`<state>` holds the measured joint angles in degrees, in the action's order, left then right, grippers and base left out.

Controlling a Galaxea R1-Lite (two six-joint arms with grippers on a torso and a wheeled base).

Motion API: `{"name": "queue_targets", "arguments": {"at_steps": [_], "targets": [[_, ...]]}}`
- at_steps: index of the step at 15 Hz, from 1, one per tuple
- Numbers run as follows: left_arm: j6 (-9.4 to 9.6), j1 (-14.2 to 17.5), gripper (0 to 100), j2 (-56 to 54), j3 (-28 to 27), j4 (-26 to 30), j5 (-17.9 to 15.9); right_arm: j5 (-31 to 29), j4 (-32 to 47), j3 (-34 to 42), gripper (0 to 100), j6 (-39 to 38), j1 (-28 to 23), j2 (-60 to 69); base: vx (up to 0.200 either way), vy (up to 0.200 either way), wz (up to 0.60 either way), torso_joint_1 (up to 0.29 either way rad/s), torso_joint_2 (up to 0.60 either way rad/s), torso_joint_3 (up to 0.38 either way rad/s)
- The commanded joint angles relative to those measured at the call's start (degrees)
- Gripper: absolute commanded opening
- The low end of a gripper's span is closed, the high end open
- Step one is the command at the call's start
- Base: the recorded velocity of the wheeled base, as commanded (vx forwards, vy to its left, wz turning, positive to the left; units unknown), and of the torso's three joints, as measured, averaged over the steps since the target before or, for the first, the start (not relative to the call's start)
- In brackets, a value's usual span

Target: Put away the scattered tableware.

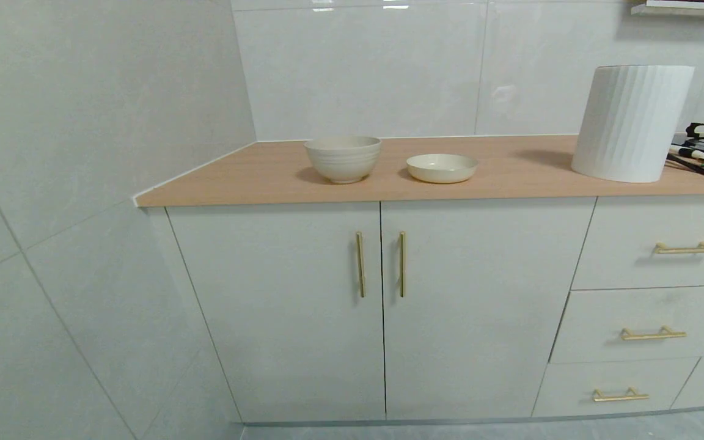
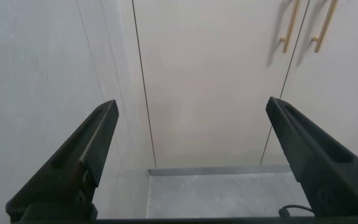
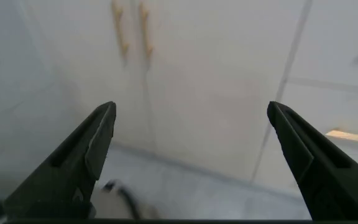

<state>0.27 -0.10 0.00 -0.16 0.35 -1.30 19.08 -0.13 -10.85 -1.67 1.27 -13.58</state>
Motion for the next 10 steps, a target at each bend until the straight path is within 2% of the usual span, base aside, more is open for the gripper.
{"name": "queue_targets", "arguments": {"at_steps": [1,3,5,7,8,10], "targets": [[0.0,-0.1,100,0.0,0.0,0.0,0.0,5.7,0.1,-6.7,100,-0.3,1.5,-22.1,0.0,0.0,0.0,0.0,0.0,0.0],[0.0,0.0,100,0.0,0.0,0.0,0.0,6.0,-1.4,-13.5,100,-0.6,9.6,-35.3,0.0,0.0,0.0,0.0,0.0,0.0],[0.0,0.0,100,0.0,0.0,0.0,0.0,5.9,-7.6,-19.7,100,-3.4,18.0,-49.8,0.0,0.0,0.0,0.0,0.0,0.0],[0.0,0.0,100,0.0,0.0,0.0,0.0,5.6,-13.0,-23.1,100,-3.5,20.3,-59.0,0.0,0.0,0.0,0.0,0.0,0.0],[0.0,-0.1,100,0.0,0.0,0.0,0.0,5.6,-17.1,-27.8,100,-4.0,21.7,-66.9,0.0,0.0,0.0,0.0,0.0,0.0],[0.0,0.0,100,0.0,0.0,0.0,0.0,5.7,-18.1,-34.4,100,-7.4,23.7,-73.6,0.0,0.0,0.0,0.0,0.0,0.0]]}}
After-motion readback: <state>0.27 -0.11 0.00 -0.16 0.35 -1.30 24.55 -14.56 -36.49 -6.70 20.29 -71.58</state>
